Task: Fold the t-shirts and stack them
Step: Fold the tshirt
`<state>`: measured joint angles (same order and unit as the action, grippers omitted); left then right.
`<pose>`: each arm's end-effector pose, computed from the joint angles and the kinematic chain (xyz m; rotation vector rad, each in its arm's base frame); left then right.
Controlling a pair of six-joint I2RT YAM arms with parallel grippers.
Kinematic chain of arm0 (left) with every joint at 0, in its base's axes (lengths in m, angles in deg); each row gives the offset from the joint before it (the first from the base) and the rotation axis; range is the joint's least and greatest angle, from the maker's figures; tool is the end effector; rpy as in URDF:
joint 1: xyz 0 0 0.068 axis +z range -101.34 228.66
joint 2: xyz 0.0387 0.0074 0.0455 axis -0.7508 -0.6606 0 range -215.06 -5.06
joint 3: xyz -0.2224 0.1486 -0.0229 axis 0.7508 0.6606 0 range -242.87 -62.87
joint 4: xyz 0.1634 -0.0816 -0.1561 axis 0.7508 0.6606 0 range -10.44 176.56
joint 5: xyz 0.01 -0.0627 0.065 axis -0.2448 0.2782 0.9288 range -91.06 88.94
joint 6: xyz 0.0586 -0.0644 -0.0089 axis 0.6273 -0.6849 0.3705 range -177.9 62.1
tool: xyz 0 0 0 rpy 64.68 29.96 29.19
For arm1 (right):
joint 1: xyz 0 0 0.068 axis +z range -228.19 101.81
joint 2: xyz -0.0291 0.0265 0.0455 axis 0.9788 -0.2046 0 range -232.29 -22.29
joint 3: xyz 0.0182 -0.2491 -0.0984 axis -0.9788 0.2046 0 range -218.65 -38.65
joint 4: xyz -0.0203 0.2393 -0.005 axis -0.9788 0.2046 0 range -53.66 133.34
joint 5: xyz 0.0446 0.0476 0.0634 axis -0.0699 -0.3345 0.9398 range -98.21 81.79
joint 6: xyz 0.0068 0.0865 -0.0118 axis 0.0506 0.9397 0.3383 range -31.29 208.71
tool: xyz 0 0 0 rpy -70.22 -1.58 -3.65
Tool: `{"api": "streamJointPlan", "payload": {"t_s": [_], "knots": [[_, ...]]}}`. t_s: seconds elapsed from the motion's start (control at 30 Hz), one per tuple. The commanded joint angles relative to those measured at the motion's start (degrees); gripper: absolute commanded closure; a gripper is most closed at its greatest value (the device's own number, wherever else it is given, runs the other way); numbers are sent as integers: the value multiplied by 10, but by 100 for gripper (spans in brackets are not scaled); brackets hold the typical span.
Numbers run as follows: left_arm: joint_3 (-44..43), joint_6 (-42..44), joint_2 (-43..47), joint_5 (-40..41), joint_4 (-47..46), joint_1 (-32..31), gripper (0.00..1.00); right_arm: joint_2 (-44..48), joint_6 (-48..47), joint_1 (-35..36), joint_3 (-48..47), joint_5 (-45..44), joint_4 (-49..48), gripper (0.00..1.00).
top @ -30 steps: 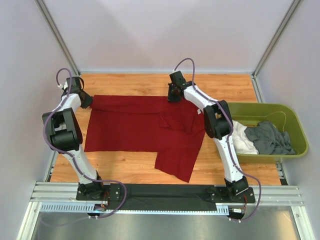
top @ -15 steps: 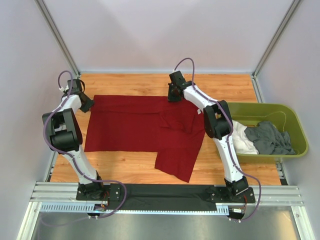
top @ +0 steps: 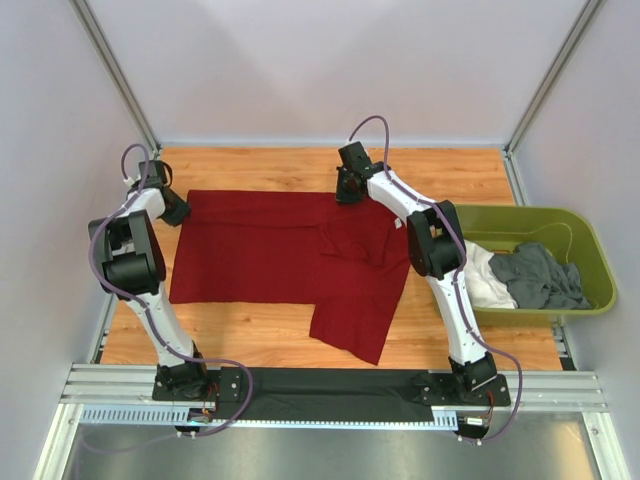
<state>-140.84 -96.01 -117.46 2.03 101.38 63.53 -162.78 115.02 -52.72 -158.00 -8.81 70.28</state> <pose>0.4051 0.1119 0.1514 -1.1574 2.2753 -0.0885 0.4842 0.2298 0.1301 0.0230 2.5677 0.3406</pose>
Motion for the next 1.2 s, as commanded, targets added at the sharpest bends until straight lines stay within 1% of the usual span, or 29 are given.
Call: {"api": "streamJointPlan", "payload": {"t_s": [0.0,0.07,0.2,0.3,0.4,0.5,0.6,0.63,0.83,1.17], "knots": [[-43,1,-16,-5,-11,4,72,-12,-6,0,-26,-12,2,94],[-47,2,-22,-12,-7,4,77,-12,-6,0,-26,-14,2,94],[-49,1,-32,3,1,5,78,-14,-6,-1,-29,-13,2,94],[-64,6,-55,11,33,4,80,-14,-6,-2,-29,-13,3,94],[-56,5,-63,12,31,4,80,-14,-7,-2,-28,-16,6,95],[-47,12,-57,16,24,4,82,-13,-7,-1,-26,-17,8,95],[-52,19,-58,24,33,4,86,-13,-7,-1,-25,-15,8,95],[-53,21,-58,24,37,4,89,-13,-6,-1,-25,-15,9,95],[-46,22,-41,33,68,4,91,-14,-6,-1,-26,-18,8,95],[-27,60,2,36,100,4,93,-14,3,-1,-14,-24,9,96]]}}
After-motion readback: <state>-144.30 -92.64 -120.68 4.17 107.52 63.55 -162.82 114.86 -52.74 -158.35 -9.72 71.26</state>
